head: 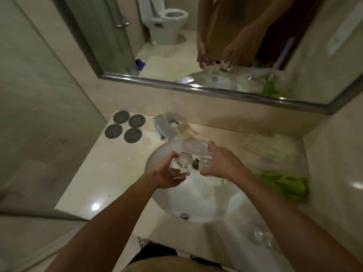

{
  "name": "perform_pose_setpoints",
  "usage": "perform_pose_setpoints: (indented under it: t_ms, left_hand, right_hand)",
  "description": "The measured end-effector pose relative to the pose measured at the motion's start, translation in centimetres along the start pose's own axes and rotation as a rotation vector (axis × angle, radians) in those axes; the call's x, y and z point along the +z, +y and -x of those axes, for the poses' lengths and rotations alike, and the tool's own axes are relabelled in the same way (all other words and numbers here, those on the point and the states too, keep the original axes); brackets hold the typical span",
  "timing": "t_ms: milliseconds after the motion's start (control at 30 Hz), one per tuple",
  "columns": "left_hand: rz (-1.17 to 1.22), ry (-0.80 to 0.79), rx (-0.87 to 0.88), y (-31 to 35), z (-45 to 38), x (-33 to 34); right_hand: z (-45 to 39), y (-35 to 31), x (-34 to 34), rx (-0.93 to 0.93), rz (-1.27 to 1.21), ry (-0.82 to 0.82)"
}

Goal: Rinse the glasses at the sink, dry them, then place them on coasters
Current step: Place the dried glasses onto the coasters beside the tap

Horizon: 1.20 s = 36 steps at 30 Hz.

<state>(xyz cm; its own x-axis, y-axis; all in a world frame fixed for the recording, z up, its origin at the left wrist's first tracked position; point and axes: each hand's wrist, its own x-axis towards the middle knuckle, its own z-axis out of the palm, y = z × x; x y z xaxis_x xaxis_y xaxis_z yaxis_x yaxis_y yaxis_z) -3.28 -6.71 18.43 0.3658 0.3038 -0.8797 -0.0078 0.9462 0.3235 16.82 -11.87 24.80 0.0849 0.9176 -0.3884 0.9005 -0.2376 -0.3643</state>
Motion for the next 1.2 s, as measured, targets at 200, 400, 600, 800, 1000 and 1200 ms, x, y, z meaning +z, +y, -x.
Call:
perform_pose_setpoints:
  t_ms: [200, 400, 600, 800, 1000, 1200]
  left_hand:
    - [0.306, -0.159, 0.255, 3.3, 2.4, -9.3]
    - [0.128, -0.162, 0.450, 9.8, 2.8, -18.6]
    - [-0.130, 0.110, 0.702, 16.9, 0.7, -25.4]
    - [-0.316, 0.427, 0.946, 22.3, -1.8, -28.8]
    - [-0.587, 0.551, 1.060, 26.3, -6.0, -30.3]
    - [-0.698, 0.505, 1.073, 27.8, -9.4, -31.0]
  right_hand:
    - [-3.8, -9.8, 0.6, -0.107, 0.039, -0.019]
    - [-9.0, -18.8, 1.9, -0.077, 0.031, -0.038]
    - [-15.3, -26.4, 2.5, 0.005, -0.036, -0.011]
    - [-20.0, -29.4, 3.4, 0.073, -0.127, 0.048]
    - [-23.9, -29.4, 4.9, 0.124, -0.104, 0.059]
    - [-26.7, -29.4, 6.9, 0.155, -0.072, 0.018]
